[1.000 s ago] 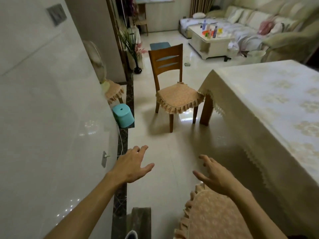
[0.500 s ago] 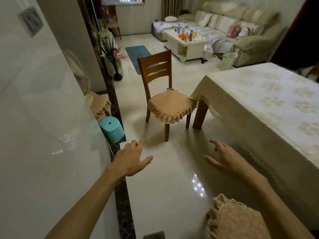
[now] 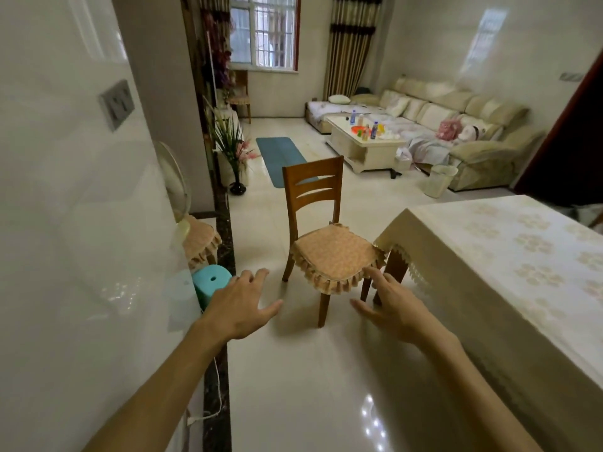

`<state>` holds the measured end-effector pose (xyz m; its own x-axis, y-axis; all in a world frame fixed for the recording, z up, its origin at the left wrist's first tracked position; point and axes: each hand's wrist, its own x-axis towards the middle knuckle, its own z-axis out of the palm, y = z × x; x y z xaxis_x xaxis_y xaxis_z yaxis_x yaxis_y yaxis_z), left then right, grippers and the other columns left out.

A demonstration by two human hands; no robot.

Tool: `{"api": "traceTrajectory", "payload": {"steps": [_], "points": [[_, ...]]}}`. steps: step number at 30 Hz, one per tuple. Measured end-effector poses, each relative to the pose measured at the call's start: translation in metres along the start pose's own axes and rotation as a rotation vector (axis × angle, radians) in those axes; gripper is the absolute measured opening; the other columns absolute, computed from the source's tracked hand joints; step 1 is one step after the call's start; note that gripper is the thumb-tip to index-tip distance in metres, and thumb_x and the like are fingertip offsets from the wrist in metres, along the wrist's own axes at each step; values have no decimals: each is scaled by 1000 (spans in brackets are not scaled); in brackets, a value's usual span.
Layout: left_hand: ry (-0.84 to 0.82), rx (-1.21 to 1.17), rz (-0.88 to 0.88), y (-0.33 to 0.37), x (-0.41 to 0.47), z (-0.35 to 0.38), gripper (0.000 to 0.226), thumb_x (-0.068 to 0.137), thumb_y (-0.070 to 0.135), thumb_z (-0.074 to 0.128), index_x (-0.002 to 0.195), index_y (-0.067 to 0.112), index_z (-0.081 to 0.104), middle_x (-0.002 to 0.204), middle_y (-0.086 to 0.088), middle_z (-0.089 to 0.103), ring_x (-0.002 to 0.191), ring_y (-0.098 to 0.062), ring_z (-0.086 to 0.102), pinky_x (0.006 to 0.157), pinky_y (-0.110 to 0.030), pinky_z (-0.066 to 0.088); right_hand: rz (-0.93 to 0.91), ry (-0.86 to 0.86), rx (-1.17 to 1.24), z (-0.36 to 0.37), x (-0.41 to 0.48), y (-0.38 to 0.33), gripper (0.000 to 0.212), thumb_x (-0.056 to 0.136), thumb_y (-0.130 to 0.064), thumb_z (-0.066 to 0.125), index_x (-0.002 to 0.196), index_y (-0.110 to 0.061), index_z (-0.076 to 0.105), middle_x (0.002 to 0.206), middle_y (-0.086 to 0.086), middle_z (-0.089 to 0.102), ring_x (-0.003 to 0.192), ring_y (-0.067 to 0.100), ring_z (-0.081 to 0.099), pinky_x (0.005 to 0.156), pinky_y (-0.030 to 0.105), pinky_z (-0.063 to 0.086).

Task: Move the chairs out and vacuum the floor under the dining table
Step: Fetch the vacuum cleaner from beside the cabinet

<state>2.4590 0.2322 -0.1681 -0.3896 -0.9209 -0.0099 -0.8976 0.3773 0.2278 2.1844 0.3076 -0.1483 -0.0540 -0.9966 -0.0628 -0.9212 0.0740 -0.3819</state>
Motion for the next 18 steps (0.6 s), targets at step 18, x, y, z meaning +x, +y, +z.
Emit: {"api": "traceTrajectory", "payload": {"steps": [18], "points": [[38,83,-147,-67,301,-54,76,91,67,40,152,27,19,152,-4,37,134,-23,42,108,-42,41,-166,-71,-89,-46,376,54,92,64,-93,26,144,-49,13,152,-6,39,131,22,49,101,48,50]]}}
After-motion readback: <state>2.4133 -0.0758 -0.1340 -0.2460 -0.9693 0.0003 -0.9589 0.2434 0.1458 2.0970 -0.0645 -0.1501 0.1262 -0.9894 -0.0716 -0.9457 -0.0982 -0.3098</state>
